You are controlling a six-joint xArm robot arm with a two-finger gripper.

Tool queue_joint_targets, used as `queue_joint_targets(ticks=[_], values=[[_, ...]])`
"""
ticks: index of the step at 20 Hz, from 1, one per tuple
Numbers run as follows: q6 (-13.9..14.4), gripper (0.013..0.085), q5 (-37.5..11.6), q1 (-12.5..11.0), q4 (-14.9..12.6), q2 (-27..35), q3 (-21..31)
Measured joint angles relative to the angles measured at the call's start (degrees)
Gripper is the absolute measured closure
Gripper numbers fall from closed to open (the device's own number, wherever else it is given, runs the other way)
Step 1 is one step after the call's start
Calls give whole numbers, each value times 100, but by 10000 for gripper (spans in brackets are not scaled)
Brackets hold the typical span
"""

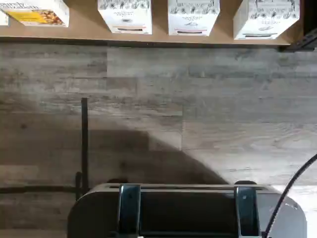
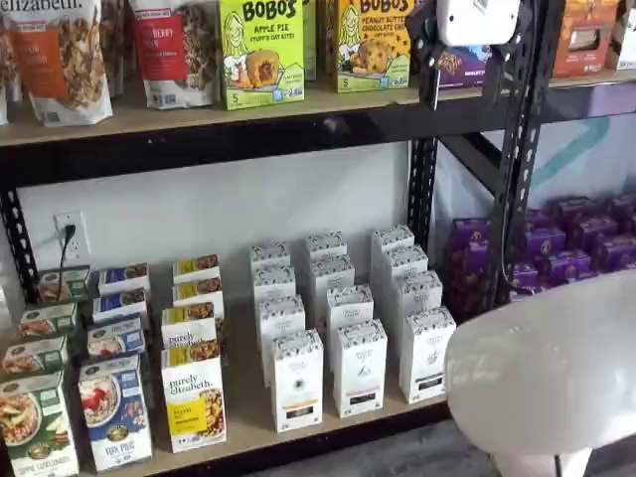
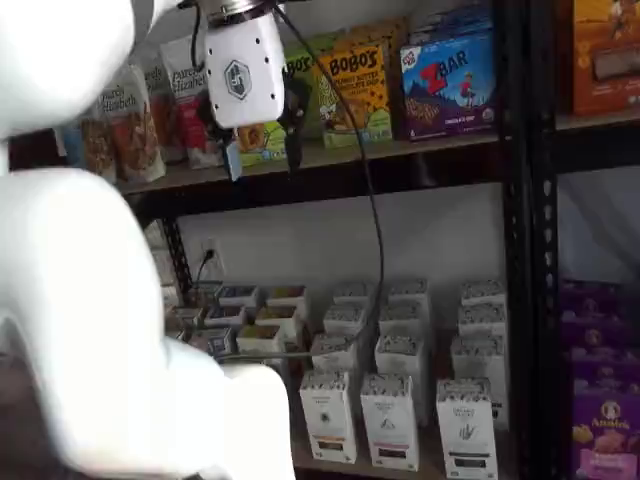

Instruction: Pick up the white box with a green strip in the middle, on the bottom shelf, the sixth box from the left

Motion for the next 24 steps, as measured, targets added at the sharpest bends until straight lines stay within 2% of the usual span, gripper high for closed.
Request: queue_joint_targets(ticks=[6, 9, 12, 18, 24], values=[[-29, 130, -274, -18, -42, -124, 150], [-33, 130, -470, 18, -204, -145, 318], [-171, 130, -842, -140, -164, -175, 614], [-325, 130, -1572, -294, -170, -43, 1198], [-627, 130, -2729, -556, 63, 251, 1956]])
